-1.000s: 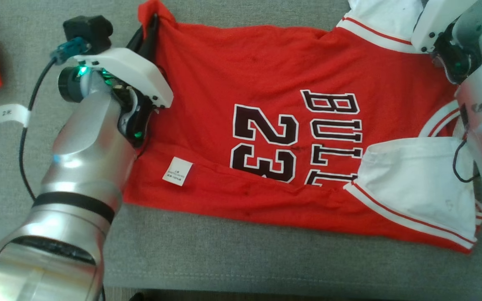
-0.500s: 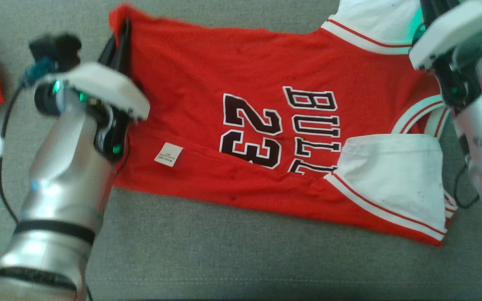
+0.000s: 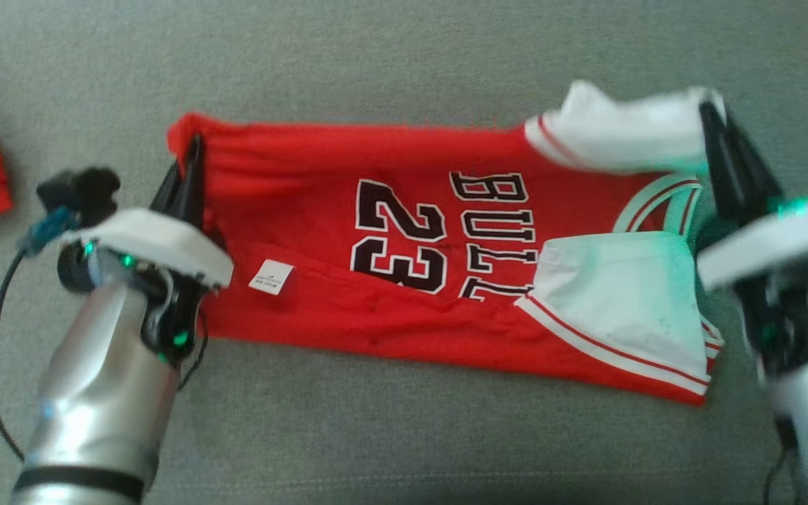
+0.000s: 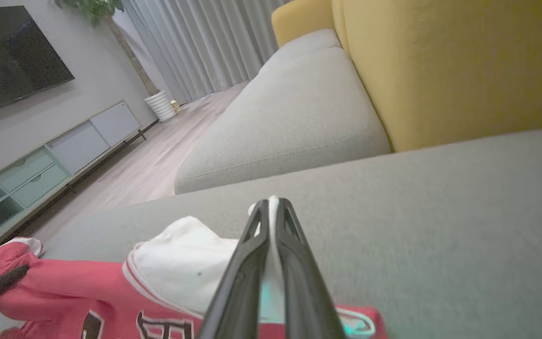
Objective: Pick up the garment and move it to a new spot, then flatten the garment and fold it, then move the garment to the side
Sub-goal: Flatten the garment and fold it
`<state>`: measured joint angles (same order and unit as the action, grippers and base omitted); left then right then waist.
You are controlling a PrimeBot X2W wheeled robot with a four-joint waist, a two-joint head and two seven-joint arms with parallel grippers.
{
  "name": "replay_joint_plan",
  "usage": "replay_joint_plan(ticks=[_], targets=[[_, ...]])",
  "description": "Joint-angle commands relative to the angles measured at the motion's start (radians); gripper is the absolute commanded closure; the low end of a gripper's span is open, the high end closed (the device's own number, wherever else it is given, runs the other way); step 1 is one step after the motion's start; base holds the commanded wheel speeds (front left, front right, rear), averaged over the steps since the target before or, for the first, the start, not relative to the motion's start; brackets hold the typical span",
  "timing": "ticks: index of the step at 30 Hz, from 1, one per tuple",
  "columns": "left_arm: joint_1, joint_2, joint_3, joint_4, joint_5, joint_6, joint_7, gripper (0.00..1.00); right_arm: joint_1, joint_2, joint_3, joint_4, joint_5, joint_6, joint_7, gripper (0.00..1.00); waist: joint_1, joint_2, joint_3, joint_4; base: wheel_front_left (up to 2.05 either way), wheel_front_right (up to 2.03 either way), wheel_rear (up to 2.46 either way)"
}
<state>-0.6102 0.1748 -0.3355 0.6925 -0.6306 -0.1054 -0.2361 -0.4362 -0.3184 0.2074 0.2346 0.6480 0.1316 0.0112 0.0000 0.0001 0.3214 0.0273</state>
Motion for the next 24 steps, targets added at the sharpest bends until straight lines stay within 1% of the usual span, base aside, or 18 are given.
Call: replay_joint_plan(ticks=[1, 5, 6, 9, 12, 13, 14, 15, 16, 20, 24], targets=[[0.006, 0.042, 0.045, -0.043, -0.018, 0.006, 0.006, 1.00, 0.038, 0.008, -0.008, -0.064, 0.000, -0.001, 0.011, 1.00, 0.0000, -0.0001, -0.008, -0.008, 0.00, 0.00, 0.00], [0.095, 0.046, 0.071, -0.099, -0.073, 0.012, 0.045, 1.00, 0.191, 0.066, -0.059, -0.173, -0.011, -0.001, 0.067, 1.00, 0.0000, -0.0001, -0.019, -0.021, 0.00, 0.00, 0.00], [0.135, 0.045, 0.080, -0.122, -0.097, 0.015, 0.063, 1.00, 0.247, 0.091, -0.073, -0.199, -0.026, -0.001, 0.088, 1.00, 0.0000, -0.0001, -0.025, -0.024, 0.00, 0.00, 0.00], [0.190, 0.046, 0.087, -0.154, -0.120, 0.025, 0.084, 1.00, 0.308, 0.122, -0.089, -0.214, -0.047, -0.001, 0.102, 1.00, 0.0000, -0.0001, -0.038, -0.025, 0.00, 0.00, 0.00], [0.236, 0.049, 0.078, -0.179, -0.119, 0.042, 0.101, 1.00, 0.351, 0.147, -0.096, -0.211, -0.070, -0.001, 0.110, 1.00, 0.0000, -0.0001, -0.051, -0.021, 0.00, 0.00, 0.00], [0.248, 0.050, 0.072, -0.184, -0.116, 0.046, 0.109, 0.89, 0.362, 0.148, -0.095, -0.205, -0.084, -0.001, 0.116, 1.00, 0.0000, -0.0001, -0.055, -0.019, 0.00, 0.00, 0.00], [0.257, 0.053, 0.065, -0.188, -0.105, 0.056, 0.109, 0.63, 0.373, 0.153, -0.095, -0.197, -0.092, -0.001, 0.122, 0.84, 0.0000, -0.0001, -0.059, -0.017, 0.00, 0.00, 0.00], [0.264, 0.056, 0.056, -0.191, -0.091, 0.065, 0.107, 0.07, 0.382, 0.156, -0.095, -0.192, -0.104, -0.001, 0.125, 0.55, 0.0000, -0.0001, -0.064, -0.014, 0.00, 0.00, 0.00], [0.272, 0.056, 0.048, -0.193, -0.082, 0.071, 0.105, 0.00, 0.391, 0.158, -0.097, -0.186, -0.120, -0.001, 0.126, 0.00, 0.0000, -0.0001, -0.068, -0.012, 0.00, 0.00, 0.00], [0.303, 0.060, 0.023, -0.203, -0.022, 0.114, 0.055, 0.00, 0.424, 0.175, -0.096, -0.173, -0.173, -0.001, 0.121, 0.00, 0.0000, -0.0001, -0.090, -0.010, 0.00, 0.00, 0.00], [0.346, 0.055, 0.017, -0.239, 0.025, 0.157, 0.005, 0.00, 0.447, 0.191, -0.105, -0.194, -0.235, -0.001, 0.083, 0.00, 0.0000, -0.0001, -0.116, -0.012, 0.00, 0.00, 0.00]])
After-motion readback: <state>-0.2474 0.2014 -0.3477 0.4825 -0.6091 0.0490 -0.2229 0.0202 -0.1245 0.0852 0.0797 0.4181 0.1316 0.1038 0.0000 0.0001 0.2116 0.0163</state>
